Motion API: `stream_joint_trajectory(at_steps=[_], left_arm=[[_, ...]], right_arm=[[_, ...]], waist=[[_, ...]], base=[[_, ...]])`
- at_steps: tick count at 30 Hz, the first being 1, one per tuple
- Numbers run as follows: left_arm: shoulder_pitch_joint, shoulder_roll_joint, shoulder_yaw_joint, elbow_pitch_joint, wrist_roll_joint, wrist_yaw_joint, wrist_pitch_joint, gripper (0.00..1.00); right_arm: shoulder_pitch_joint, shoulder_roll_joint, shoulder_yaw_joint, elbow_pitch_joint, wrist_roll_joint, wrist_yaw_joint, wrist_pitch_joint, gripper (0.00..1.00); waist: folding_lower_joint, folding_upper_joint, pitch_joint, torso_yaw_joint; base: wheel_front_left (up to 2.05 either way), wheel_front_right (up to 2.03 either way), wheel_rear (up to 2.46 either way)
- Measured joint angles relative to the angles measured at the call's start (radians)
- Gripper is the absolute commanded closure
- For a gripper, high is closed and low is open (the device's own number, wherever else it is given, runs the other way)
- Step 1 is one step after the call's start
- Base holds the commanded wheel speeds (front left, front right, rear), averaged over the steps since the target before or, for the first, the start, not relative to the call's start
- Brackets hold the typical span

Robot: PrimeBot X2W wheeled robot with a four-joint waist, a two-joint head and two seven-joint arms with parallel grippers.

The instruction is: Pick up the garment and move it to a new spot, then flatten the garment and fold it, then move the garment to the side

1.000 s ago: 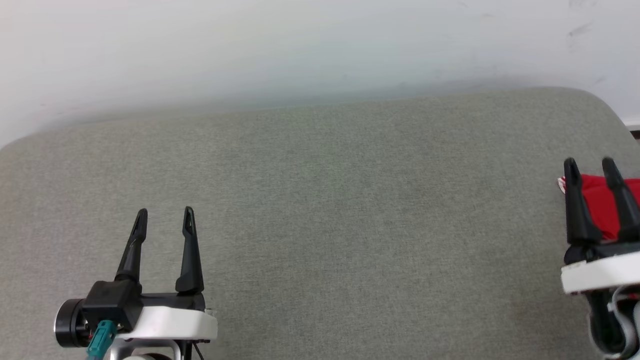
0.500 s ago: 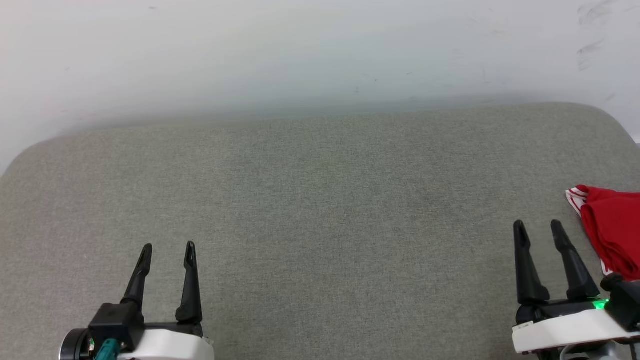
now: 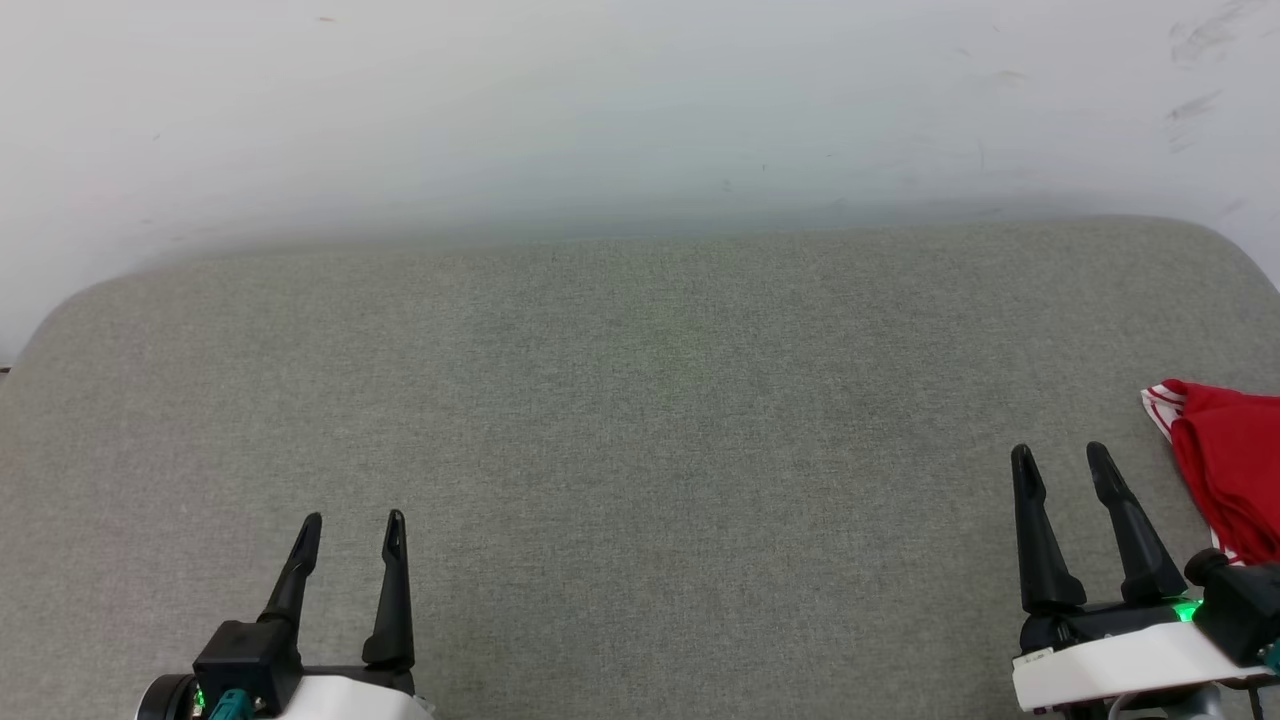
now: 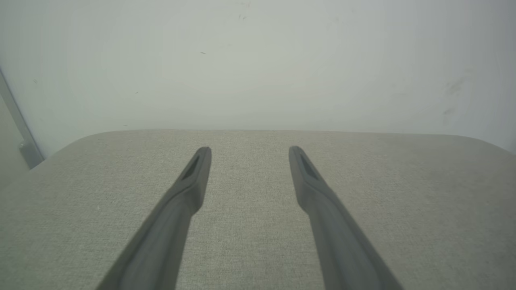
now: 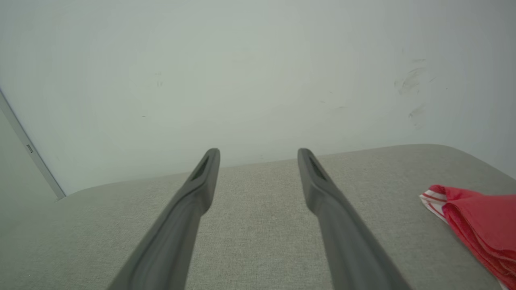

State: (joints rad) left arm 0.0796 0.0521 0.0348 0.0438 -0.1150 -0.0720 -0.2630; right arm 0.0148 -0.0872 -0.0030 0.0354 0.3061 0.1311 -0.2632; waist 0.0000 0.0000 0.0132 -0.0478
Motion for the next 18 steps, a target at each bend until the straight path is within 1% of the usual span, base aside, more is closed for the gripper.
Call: stream_joint_trajectory(at_steps=[5,15,16,18], left_arm=[[0.000,0.000,0.002,-0.003,-0.020,0.010,0.000,0.00],[0.000,-0.001,0.006,-0.011,-0.042,0.007,0.000,0.00],[0.000,-0.001,0.006,-0.008,-0.042,0.007,0.000,1.00],[0.004,-0.001,0.005,0.012,-0.042,0.007,0.002,1.00]], right_arm=[[0.001,0.000,0.004,0.001,-0.001,0.000,0.000,0.00],[0.001,0.000,0.012,0.007,-0.001,0.000,0.000,0.00],[0.002,0.000,0.012,0.011,0.000,0.000,0.000,1.00],[0.011,0.000,0.015,0.028,0.001,0.000,0.001,1.00]], waist=[[0.0000,0.0000,-0.002,0.000],[0.0000,0.0000,-0.007,0.002],[0.0000,0.0000,-0.007,0.002],[0.0000,0.0000,-0.007,0.002]], base=[[0.00,0.00,0.00],[0.00,0.00,0.00],[0.00,0.00,0.00],[0.00,0.00,0.00]])
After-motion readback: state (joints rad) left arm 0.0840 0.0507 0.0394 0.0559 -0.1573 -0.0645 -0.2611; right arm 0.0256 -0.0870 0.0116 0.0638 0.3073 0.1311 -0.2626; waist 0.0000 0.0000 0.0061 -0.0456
